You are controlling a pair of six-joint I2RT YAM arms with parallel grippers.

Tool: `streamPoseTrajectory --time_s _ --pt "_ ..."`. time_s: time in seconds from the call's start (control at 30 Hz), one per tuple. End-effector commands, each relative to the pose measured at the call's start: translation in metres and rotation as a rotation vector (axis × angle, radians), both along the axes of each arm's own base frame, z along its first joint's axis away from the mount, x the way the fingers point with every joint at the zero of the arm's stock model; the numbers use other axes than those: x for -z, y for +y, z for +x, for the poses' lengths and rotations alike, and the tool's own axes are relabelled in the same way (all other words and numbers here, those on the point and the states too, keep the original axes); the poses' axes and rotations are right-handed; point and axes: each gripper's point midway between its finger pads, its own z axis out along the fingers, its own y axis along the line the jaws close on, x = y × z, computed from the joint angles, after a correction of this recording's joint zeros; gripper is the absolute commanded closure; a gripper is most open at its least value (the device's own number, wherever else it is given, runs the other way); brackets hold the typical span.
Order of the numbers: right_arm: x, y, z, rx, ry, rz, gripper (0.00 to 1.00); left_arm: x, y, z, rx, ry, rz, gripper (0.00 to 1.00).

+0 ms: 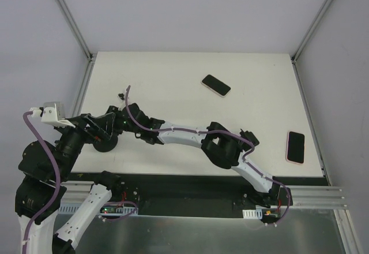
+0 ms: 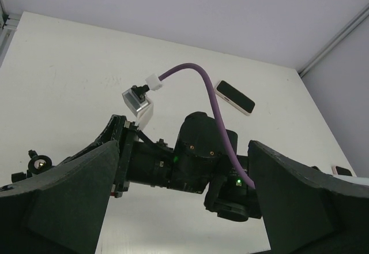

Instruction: Place the phone on the phone stand

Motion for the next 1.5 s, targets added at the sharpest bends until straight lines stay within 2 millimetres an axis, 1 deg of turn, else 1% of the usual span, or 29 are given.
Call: streamPoseTrajectory --time_s 0.0,0.03,0.07,0.1,0.13,0.17,0.2,0.23,0.27,0.3,0.33,0.37,0.4,0.47,0.5,0.57,0.6,0.7,0.77,0.83,0.87,0.93,1.07,1.1,1.17,1.2,1.33,1.43,1.47 --pt "-0.056 -0.011 -0.001 -0.016 -0.009 0.134 0.86 0.001 0.0 0.002 -0.002 0.006 0.002 0.08" --pt "-0.044 -0.018 0.001 -0.013 -0.01 0.103 0.91 0.001 -0.003 0.002 0.01 0.008 -0.003 0.08" --pt "-0.048 -0.028 0.01 -0.001 -0.042 0.104 0.99 0.003 -0.004 0.003 0.016 0.014 -0.005 0.08" --pt "-0.073 -0.04 0.013 0.006 -0.08 0.128 0.99 0.004 -0.006 0.004 0.02 0.023 -0.007 0.08" --pt "-0.048 -0.055 0.015 0.015 -0.079 0.064 0.99 0.004 -0.007 0.005 0.025 0.025 -0.005 0.08" --pt "-0.049 -0.07 0.029 0.049 -0.116 0.045 0.99 0.006 -0.006 0.006 0.021 0.029 0.0 0.07" --pt "-0.069 -0.09 0.032 0.073 -0.139 0.057 0.99 0.006 -0.004 0.007 0.012 0.026 0.012 0.07" --pt "-0.068 -0.105 0.037 0.097 -0.147 0.043 0.99 0.007 0.0 0.008 -0.01 0.028 0.019 0.05" --pt "-0.036 -0.13 0.048 0.136 -0.134 -0.03 0.99 0.008 0.001 0.01 -0.021 0.028 0.026 0.03" --pt "-0.057 -0.149 0.049 0.156 -0.168 -0.011 0.99 0.009 0.003 0.012 -0.029 0.027 0.039 0.03" --pt "-0.057 -0.164 0.053 0.177 -0.174 -0.023 0.99 0.009 0.003 0.014 -0.035 0.027 0.048 0.02" --pt "-0.024 -0.19 0.059 0.213 -0.149 -0.096 0.99 0.009 0.003 0.016 -0.038 0.025 0.05 0.02" --pt "-0.041 -0.205 0.057 0.228 -0.168 -0.076 0.99 0.011 0.002 0.018 -0.033 0.028 0.053 0.02" --pt "-0.03 -0.232 0.063 0.263 -0.16 -0.107 0.99 0.017 -0.005 0.023 -0.009 0.046 0.05 0.02" --pt "-0.021 -0.249 0.057 0.274 -0.151 -0.127 0.99 0.018 -0.009 0.026 0.001 0.053 0.041 0.02" --pt "-0.016 -0.265 0.059 0.302 -0.143 -0.139 0.99 0.025 -0.015 0.03 0.022 0.076 0.026 0.02" --pt "-0.01 -0.274 0.055 0.306 -0.136 -0.149 0.99 0.027 -0.022 0.032 0.046 0.087 0.006 0.01" --pt "-0.01 -0.283 0.054 0.314 -0.13 -0.142 0.99 0.036 -0.038 0.038 0.107 0.132 -0.031 0.01" --pt "-0.013 -0.286 0.055 0.309 -0.103 -0.113 0.99 0.041 -0.046 0.042 0.135 0.153 -0.05 0.01" --pt "-0.013 -0.285 0.053 0.296 -0.069 -0.077 0.99 0.049 -0.062 0.043 0.203 0.203 -0.08 0.01" --pt "-0.022 -0.282 0.055 0.285 -0.031 -0.013 0.99 0.053 -0.067 0.044 0.221 0.225 -0.088 0.01" --pt "-0.024 -0.281 0.056 0.272 0.02 0.051 0.99 0.062 -0.077 0.047 0.26 0.277 -0.108 0.02" --pt "-0.015 -0.27 0.055 0.212 0.205 0.178 0.99 0.076 -0.09 0.047 0.311 0.352 -0.142 0.02" --pt "-0.017 -0.268 0.055 0.207 0.268 0.221 0.99 0.079 -0.093 0.048 0.316 0.369 -0.154 0.02" --pt "-0.02 -0.264 0.055 0.186 0.286 0.273 0.99 0.084 -0.097 0.047 0.334 0.391 -0.168 0.02" --pt "-0.007 -0.262 0.056 0.19 0.321 0.263 0.99 0.086 -0.099 0.048 0.337 0.398 -0.181 0.02" --pt "0.005 -0.262 0.056 0.194 0.321 0.246 0.98 0.094 -0.104 0.047 0.36 0.431 -0.199 0.02" --pt "0.001 -0.266 0.056 0.197 0.283 0.234 0.82 0.096 -0.105 0.046 0.365 0.437 -0.201 0.02" --pt "-0.001 -0.268 0.055 0.184 0.251 0.225 0.68 0.098 -0.105 0.046 0.362 0.438 -0.198 0.02"
